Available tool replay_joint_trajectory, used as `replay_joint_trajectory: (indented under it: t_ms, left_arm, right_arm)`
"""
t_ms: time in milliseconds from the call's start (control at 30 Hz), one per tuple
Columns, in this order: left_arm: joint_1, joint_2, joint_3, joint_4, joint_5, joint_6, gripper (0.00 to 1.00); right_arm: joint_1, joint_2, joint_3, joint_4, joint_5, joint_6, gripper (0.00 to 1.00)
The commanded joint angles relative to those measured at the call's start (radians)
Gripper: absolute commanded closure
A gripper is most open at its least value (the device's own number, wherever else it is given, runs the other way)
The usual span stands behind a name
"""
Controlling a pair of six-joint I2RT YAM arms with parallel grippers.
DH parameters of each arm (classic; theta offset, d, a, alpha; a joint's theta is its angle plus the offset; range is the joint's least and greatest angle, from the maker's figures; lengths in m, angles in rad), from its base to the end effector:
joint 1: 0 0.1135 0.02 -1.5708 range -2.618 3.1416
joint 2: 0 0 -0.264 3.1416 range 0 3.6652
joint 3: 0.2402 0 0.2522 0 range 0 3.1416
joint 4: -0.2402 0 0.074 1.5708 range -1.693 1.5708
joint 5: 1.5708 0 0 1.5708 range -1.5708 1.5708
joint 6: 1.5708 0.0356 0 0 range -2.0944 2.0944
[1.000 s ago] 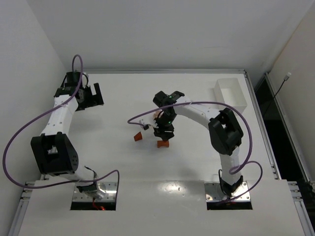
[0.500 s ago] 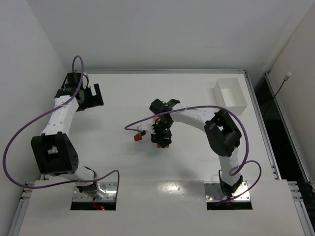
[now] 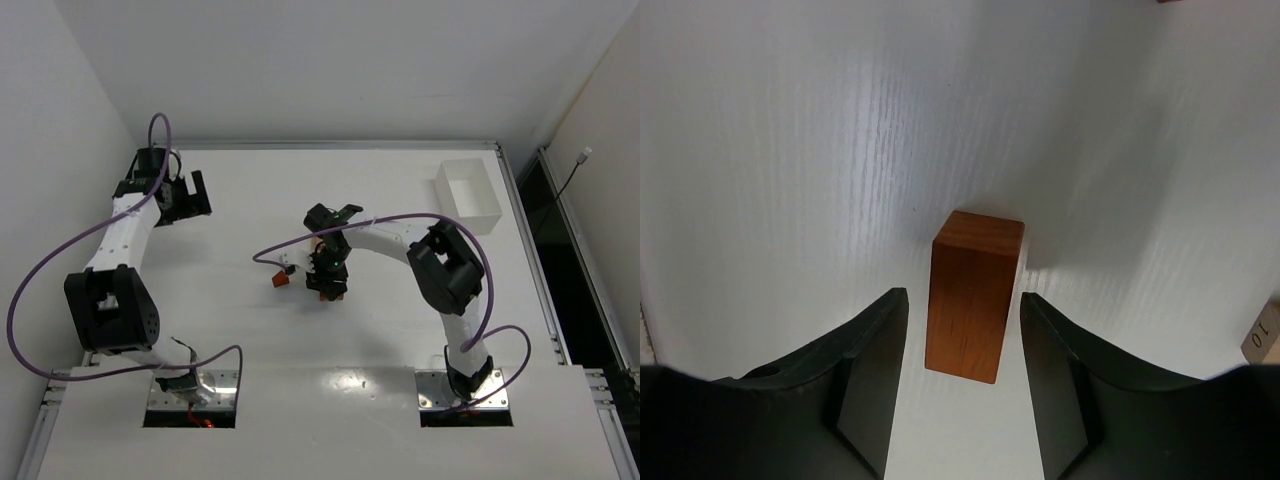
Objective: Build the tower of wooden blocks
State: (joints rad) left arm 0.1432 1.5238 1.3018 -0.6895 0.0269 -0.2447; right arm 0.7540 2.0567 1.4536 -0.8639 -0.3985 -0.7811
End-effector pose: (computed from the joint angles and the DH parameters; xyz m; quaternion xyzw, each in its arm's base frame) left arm 0.3237 0.0457 0.2952 -0.1781 0.9292 -0.0291 0.3226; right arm 0.2749 0.2771 0.1512 -0.6871 0.6973 0.1970 0.0535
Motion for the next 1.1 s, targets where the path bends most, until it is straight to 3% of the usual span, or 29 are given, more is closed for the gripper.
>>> replay_joint_trajectory:
  t_ms: [0, 167, 267, 400, 633, 800, 933, 1067]
  left_arm:
    - [-0.007, 0.006, 0.001, 0.024, 0.008, -0.005, 0.00]
    - [-0.007, 0.016, 0.010, 0.024, 0.008, 0.004, 0.00]
    - [-0.007, 0.027, 0.019, 0.024, 0.008, 0.013, 0.00]
    - [-0.007, 0.036, 0.019, 0.024, 0.008, 0.013, 0.00]
    - [-0.007, 0.045, 0.028, 0.024, 0.028, 0.022, 0.00]
    - [-0.007, 0.055, 0.028, 0.024, 0.039, 0.022, 0.00]
    - [-0.017, 0.023, 0.017, 0.053, 0.027, 0.022, 0.00]
    - [-0.027, 0.001, -0.002, 0.053, -0.013, 0.022, 0.00]
  right_arm:
    - [-0.004, 0.005, 0.021, 0.019, -0.011, 0.014, 0.54]
    - [-0.004, 0.014, 0.030, 0.019, -0.002, 0.014, 0.62]
    - [-0.004, 0.023, 0.030, 0.019, 0.007, 0.023, 0.84]
    - [-0.004, 0.033, 0.021, 0.029, 0.035, 0.023, 1.00]
    - [-0.022, 0.011, 0.011, 0.040, 0.044, 0.032, 1.00]
    - [-0.042, -0.012, 0.125, -0.036, 0.009, 0.081, 1.00]
    - [-0.097, -0.023, 0.374, -0.161, -0.132, 0.231, 1.00]
    - [-0.142, -0.043, 0.444, -0.187, -0.271, 0.492, 1.00]
